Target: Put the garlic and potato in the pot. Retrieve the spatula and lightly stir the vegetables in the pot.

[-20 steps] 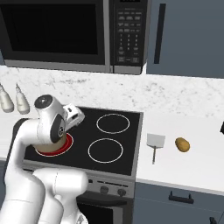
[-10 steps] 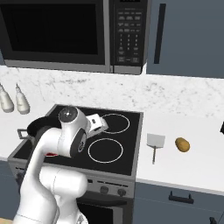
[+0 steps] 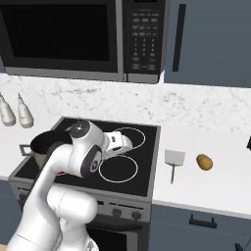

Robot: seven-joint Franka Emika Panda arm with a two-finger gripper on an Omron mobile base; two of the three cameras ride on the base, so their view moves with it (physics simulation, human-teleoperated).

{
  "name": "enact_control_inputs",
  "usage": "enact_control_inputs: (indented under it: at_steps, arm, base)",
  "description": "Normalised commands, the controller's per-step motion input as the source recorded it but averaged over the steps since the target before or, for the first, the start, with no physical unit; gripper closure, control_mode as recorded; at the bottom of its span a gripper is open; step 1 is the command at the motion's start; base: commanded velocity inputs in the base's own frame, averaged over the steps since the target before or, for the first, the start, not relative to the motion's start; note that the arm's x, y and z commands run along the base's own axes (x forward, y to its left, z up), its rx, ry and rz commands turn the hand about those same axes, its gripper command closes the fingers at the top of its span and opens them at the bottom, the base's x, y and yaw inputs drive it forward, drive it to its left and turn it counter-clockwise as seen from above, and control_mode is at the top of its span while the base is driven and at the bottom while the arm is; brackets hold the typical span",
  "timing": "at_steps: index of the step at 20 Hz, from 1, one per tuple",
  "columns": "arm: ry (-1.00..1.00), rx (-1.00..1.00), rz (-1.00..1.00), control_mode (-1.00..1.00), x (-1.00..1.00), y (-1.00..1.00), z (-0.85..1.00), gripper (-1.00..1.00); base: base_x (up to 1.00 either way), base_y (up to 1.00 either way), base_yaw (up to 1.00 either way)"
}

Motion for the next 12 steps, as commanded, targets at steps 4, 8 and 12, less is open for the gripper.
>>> enact_control_inputs:
  at_steps: [4,8,12]
  arm:
    - [0.0,0.0,-0.3,-1.0,0.06,-1.0,0.0,-1.0]
    - [0.0,0.03,-0.27,-1.0,0.07,-1.0,0.11,-1.0]
    - [0.0,0.07,-0.24,-1.0,0.01,-1.0,0.28,-1.0]
  base:
    - [0.0,0.0,0.0]
    - [0.0,0.0,0.0]
    - [0.0,0.0,0.0]
